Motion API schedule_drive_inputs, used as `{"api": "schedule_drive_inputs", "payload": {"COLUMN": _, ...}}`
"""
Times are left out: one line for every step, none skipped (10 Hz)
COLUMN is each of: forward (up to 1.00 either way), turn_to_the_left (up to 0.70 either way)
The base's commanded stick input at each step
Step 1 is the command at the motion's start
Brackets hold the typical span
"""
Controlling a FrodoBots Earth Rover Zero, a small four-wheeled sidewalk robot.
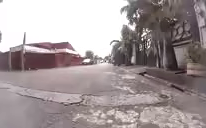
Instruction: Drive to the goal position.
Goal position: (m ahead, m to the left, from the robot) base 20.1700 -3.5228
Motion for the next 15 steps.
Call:
{"api": "schedule_drive_inputs", "payload": {"forward": 0.70, "turn_to_the_left": 0.00}}
{"api": "schedule_drive_inputs", "payload": {"forward": 0.70, "turn_to_the_left": 0.00}}
{"api": "schedule_drive_inputs", "payload": {"forward": 0.70, "turn_to_the_left": 0.00}}
{"api": "schedule_drive_inputs", "payload": {"forward": 0.70, "turn_to_the_left": 0.00}}
{"api": "schedule_drive_inputs", "payload": {"forward": 0.70, "turn_to_the_left": 0.00}}
{"api": "schedule_drive_inputs", "payload": {"forward": 0.70, "turn_to_the_left": 0.00}}
{"api": "schedule_drive_inputs", "payload": {"forward": 0.70, "turn_to_the_left": 0.00}}
{"api": "schedule_drive_inputs", "payload": {"forward": 0.70, "turn_to_the_left": 0.00}}
{"api": "schedule_drive_inputs", "payload": {"forward": 0.70, "turn_to_the_left": 0.00}}
{"api": "schedule_drive_inputs", "payload": {"forward": 0.70, "turn_to_the_left": 0.00}}
{"api": "schedule_drive_inputs", "payload": {"forward": 0.70, "turn_to_the_left": 0.00}}
{"api": "schedule_drive_inputs", "payload": {"forward": 0.70, "turn_to_the_left": 0.00}}
{"api": "schedule_drive_inputs", "payload": {"forward": 0.70, "turn_to_the_left": 0.00}}
{"api": "schedule_drive_inputs", "payload": {"forward": 0.70, "turn_to_the_left": 0.00}}
{"api": "schedule_drive_inputs", "payload": {"forward": 0.70, "turn_to_the_left": 0.00}}
